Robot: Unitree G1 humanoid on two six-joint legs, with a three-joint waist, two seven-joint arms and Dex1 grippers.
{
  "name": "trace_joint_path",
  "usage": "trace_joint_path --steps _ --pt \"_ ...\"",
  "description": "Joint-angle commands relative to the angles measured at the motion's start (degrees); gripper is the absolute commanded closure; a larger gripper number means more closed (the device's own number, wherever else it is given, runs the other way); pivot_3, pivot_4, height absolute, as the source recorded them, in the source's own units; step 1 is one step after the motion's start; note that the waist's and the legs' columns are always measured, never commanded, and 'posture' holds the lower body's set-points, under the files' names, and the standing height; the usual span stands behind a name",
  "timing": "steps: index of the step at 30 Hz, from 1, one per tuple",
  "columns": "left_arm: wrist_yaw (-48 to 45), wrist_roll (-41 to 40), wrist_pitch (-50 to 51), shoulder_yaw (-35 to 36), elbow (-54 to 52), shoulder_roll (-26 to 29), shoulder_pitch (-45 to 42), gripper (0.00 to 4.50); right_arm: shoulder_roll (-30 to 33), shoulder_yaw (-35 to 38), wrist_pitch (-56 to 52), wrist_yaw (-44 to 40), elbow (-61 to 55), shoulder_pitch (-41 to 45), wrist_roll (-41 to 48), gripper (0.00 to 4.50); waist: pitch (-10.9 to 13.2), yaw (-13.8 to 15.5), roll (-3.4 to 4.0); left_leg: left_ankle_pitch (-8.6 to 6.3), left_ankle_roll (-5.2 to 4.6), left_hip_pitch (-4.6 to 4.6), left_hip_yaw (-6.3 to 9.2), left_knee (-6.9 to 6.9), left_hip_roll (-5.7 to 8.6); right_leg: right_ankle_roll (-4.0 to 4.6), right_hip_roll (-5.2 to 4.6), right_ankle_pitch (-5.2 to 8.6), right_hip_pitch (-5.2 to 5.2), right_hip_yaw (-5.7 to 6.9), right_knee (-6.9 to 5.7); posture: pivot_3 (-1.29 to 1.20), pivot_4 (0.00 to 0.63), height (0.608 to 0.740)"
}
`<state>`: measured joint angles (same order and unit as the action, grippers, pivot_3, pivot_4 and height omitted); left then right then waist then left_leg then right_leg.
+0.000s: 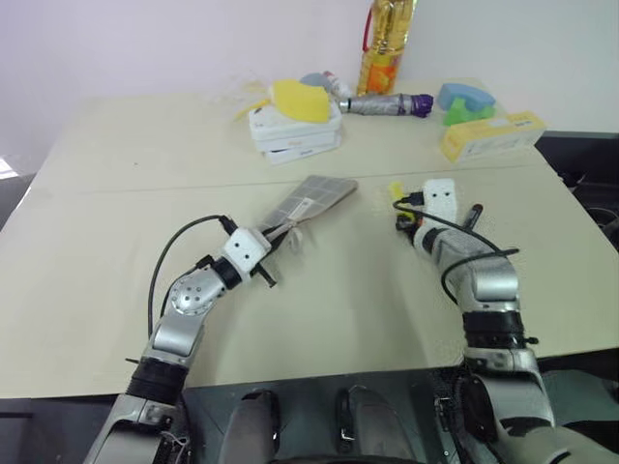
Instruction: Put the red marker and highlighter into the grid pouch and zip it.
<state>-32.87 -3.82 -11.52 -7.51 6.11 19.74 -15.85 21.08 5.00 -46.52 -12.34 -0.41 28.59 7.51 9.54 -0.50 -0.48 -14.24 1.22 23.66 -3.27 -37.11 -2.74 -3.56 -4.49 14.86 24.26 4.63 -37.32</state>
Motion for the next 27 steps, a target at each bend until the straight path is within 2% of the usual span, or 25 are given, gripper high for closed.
trace_joint_path --steps 1,5,7,12,27 --pt "-2.2 -4.0 1.8 1.8 -2.4 0.1 -0.1 4.50 7.7 -0.4 2.5 -6.9 -13.7 -3.4 0.3 3.62 0.0 0.0 0.00 0.00 0.00 0.01 0.00 -0.02 0.02 0.00 -0.02 0.00 0.00 0.00 0.01 0.00 0.150 0.740" --pt "-6.1 -7.4 3.3 1.7 -2.5 0.4 -0.4 4.50 17.8 -0.6 6.3 -16.6 -24.8 -11.0 1.7 3.62 0.0 0.0 -0.03 0.00 0.00 0.00 0.04 -0.03 0.03 -0.02 0.02 0.01 -0.02 0.01 0.04 0.00 0.150 0.740" --pt "-7.9 -9.1 4.5 1.8 -2.5 0.4 -0.8 4.50 19.6 0.7 6.5 -19.8 -29.3 -13.5 4.4 3.62 0.0 -0.2 -0.06 0.00 0.00 -0.01 0.06 -0.02 0.02 -0.02 0.06 0.01 -0.02 0.01 0.05 0.00 0.150 0.740" --pt "-10.5 -11.3 4.9 2.9 -1.9 0.1 -2.1 4.50 19.4 0.3 2.9 -20.9 -34.0 -14.6 7.7 3.62 0.1 0.0 -0.12 0.00 0.00 -0.06 0.12 -0.07 -0.02 -0.01 0.14 0.01 -0.05 -0.01 0.03 0.00 0.150 0.740" --pt "-10.9 -11.2 2.1 3.8 0.1 -0.5 -1.6 4.50 19.2 -1.8 1.6 -21.0 -33.6 -14.9 7.7 3.62 0.1 1.2 -0.17 0.00 0.00 -0.05 0.12 -0.11 0.01 0.00 0.09 0.01 -0.11 -0.01 0.09 0.00 0.150 0.740"
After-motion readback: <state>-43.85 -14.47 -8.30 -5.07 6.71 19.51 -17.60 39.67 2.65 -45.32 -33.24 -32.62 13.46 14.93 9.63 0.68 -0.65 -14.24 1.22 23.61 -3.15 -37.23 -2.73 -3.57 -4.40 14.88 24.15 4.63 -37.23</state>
